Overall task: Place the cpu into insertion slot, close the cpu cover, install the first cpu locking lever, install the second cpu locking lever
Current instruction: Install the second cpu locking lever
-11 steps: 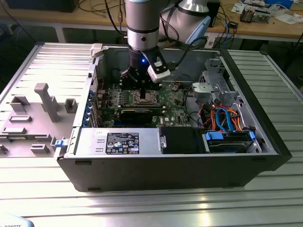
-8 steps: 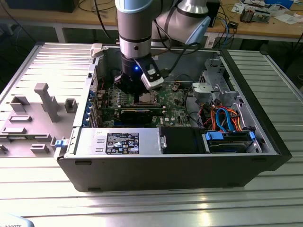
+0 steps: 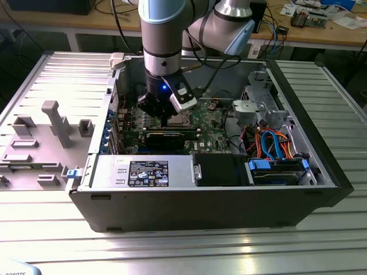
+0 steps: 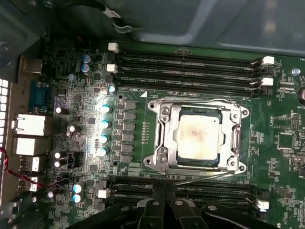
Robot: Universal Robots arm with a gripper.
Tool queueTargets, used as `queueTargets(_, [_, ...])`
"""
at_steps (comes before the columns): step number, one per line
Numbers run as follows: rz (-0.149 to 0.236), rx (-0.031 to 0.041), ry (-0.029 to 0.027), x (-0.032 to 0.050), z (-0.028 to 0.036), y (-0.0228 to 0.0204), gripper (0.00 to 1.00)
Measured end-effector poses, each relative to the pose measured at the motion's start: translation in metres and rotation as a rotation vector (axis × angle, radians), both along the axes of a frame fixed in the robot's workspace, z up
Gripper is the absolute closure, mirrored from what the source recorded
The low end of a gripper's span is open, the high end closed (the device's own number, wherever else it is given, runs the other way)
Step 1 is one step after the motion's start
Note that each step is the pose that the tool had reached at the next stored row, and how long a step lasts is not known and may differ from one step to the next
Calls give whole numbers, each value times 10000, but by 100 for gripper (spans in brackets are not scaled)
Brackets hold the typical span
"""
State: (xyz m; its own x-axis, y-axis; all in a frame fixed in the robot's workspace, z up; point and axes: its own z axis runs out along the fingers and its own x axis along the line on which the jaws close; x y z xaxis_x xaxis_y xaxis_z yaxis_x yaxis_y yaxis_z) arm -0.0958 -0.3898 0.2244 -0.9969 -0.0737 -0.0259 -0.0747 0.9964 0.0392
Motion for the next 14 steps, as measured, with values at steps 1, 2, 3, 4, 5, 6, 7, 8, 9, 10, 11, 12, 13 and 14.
queueTargets(1, [1, 9, 14, -2, -4, -4, 89])
queueTargets(2, [0, 23, 32, -7, -8, -11, 89])
queueTargets(3, [1, 34, 47, -9, -11, -16, 89])
queueTargets(4, [2, 44, 66, -11, -14, -24, 89])
queueTargets(5, [1, 51, 78, -13, -15, -29, 89])
queueTargets(6, [0, 57, 92, -14, -16, -38, 89])
queueTargets(7, [0, 64, 102, -15, -17, -46, 89])
queueTargets(8, [0, 74, 113, -16, -20, -59, 89])
queueTargets(9, [1, 84, 119, -17, -22, -66, 89])
queueTargets(10, [1, 107, 128, -18, -28, -73, 89])
queueTargets(11, [3, 211, 131, -19, -51, -74, 89])
queueTargets(12, [7, 302, 132, -20, -66, -74, 89])
queueTargets(13, [9, 348, 131, -22, -72, -74, 89])
queueTargets(14, [14, 416, 130, -25, -82, -74, 89])
